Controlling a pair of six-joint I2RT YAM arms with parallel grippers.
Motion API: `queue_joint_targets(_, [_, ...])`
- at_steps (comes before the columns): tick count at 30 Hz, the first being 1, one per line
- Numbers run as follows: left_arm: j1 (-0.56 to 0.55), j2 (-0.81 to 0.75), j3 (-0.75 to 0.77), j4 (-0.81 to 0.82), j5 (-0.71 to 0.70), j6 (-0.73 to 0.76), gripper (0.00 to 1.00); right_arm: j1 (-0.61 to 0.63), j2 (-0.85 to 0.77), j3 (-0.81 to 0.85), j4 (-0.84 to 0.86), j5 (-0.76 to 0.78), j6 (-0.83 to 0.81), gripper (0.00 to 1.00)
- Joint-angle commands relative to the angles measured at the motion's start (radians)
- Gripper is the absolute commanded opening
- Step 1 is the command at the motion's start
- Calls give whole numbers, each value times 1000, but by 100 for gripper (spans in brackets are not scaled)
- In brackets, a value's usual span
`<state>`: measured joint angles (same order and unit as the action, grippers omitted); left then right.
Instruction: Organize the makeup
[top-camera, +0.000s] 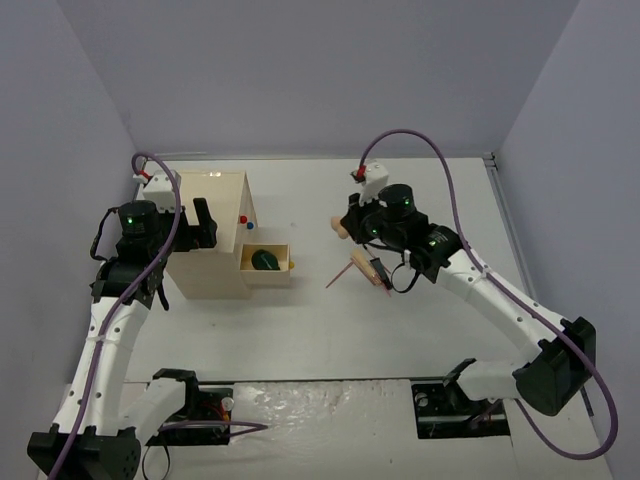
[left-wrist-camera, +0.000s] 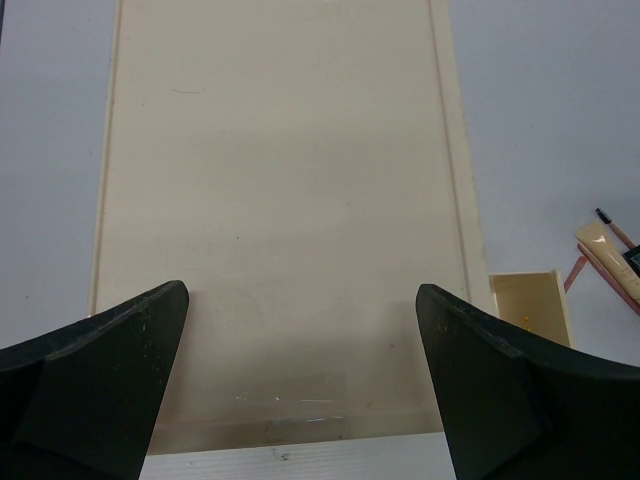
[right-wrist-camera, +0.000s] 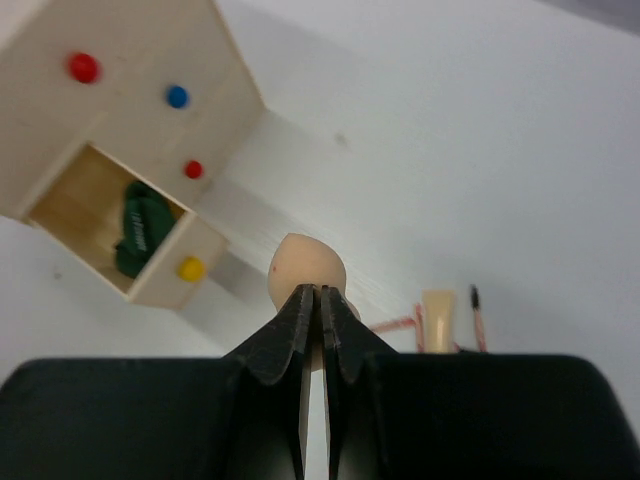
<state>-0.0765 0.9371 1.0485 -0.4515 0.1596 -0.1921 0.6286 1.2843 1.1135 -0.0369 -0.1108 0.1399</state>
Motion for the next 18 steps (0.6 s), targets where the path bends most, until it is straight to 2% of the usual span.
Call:
queue_joint_targets(1, [4,3,18,54,4,-10,97,122,134,156,126,-88,-86,0])
queue_joint_targets(9, [4,8,18,56,5,-10,97,257,374,326,200,-181,-130,0])
queue_joint_targets(18, [4,6,18,59,13,-13,97,286,500,371,267,-213,-171,0])
